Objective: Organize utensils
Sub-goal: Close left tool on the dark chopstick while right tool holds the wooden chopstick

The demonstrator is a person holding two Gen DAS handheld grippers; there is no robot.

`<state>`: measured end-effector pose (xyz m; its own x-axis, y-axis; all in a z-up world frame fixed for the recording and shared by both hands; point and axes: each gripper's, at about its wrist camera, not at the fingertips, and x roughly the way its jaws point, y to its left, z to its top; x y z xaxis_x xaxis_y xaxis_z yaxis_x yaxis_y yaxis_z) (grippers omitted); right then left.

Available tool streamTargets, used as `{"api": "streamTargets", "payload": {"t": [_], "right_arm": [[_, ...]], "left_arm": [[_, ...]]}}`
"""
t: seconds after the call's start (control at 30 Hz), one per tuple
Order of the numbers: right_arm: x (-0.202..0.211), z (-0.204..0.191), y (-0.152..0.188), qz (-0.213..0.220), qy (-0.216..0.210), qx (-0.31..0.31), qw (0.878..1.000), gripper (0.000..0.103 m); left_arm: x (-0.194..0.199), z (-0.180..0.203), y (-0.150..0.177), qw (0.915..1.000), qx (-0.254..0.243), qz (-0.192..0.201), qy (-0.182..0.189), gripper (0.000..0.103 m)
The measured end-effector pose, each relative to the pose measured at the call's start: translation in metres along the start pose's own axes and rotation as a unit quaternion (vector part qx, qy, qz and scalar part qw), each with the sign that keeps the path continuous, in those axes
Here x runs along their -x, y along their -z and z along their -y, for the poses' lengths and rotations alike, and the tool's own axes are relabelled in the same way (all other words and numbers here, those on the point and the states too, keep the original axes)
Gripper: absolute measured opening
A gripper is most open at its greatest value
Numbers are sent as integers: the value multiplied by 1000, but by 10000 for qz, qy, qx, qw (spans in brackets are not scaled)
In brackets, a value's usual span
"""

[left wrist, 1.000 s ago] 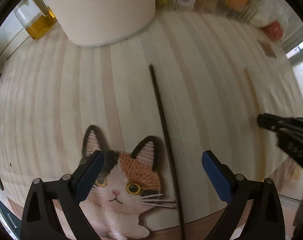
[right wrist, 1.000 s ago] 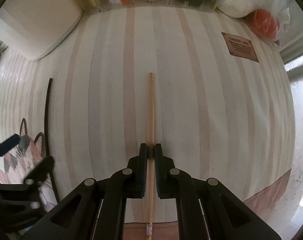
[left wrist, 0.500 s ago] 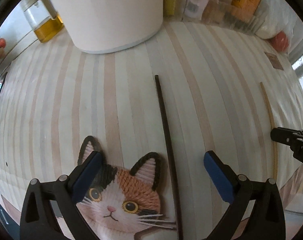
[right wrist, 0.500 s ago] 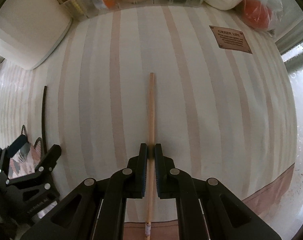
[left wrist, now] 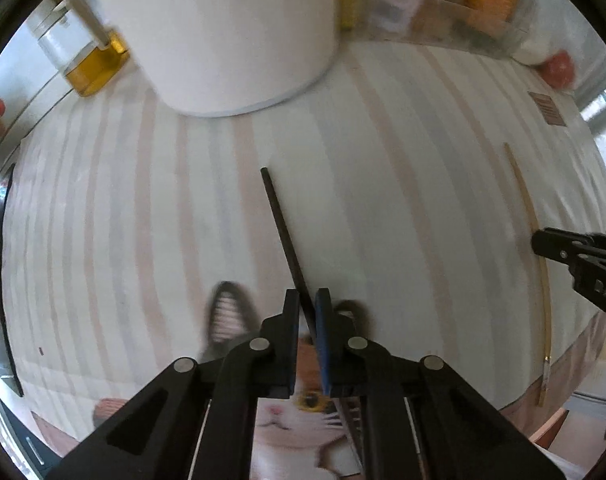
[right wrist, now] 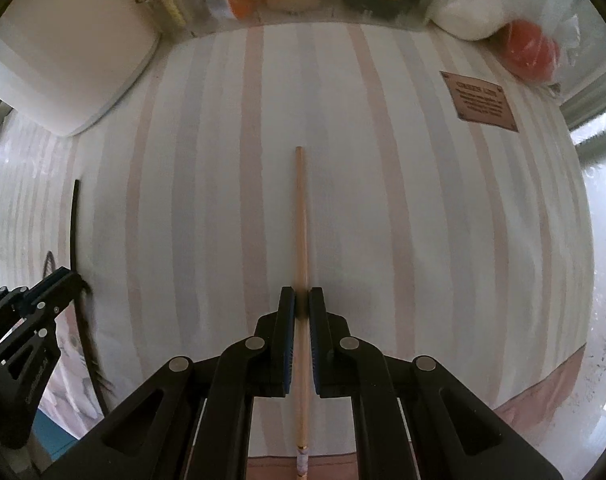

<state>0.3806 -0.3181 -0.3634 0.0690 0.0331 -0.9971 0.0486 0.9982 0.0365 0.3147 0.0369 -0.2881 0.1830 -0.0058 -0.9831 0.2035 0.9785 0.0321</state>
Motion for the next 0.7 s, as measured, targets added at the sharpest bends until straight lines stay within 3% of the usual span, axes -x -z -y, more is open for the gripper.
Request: {"api": "streamTargets", "payload": {"t": [0.17, 0.3, 0.37, 0.43, 0.47, 0.53, 0.6, 0.7], "right_arm": [[0, 1, -3, -51, -232, 54, 9997, 7], [3, 23, -8, -289, -498, -246, 9980, 9], [3, 34, -6, -363, -547, -259, 9975, 15], [3, 39, -4, -411, -531, -182, 9976, 25], [2, 38, -6, -437, -511, -157, 9976, 25], [0, 31, 0, -449, -466, -121, 9978, 26], [1, 27, -2, -435, -405, -128, 9981, 26], [4, 10, 2, -413, -325, -155, 9985, 26]], "left_arm": [[-2, -45, -7, 9988, 466, -136, -73, 5], [-2, -64, -4, 9956, 771, -442, 299, 7], [-3, -68, 2, 9937, 864, -537, 463, 9], [-2, -65, 6, 9934, 842, -496, 599, 26], [-2, -63, 6, 9931, 847, -466, 668, 30], [-3, -51, 8, 9930, 811, -442, 730, 50], [-5, -41, 6, 9946, 680, -449, 641, 58], [-7, -29, 6, 9971, 523, -450, 323, 56]]}}
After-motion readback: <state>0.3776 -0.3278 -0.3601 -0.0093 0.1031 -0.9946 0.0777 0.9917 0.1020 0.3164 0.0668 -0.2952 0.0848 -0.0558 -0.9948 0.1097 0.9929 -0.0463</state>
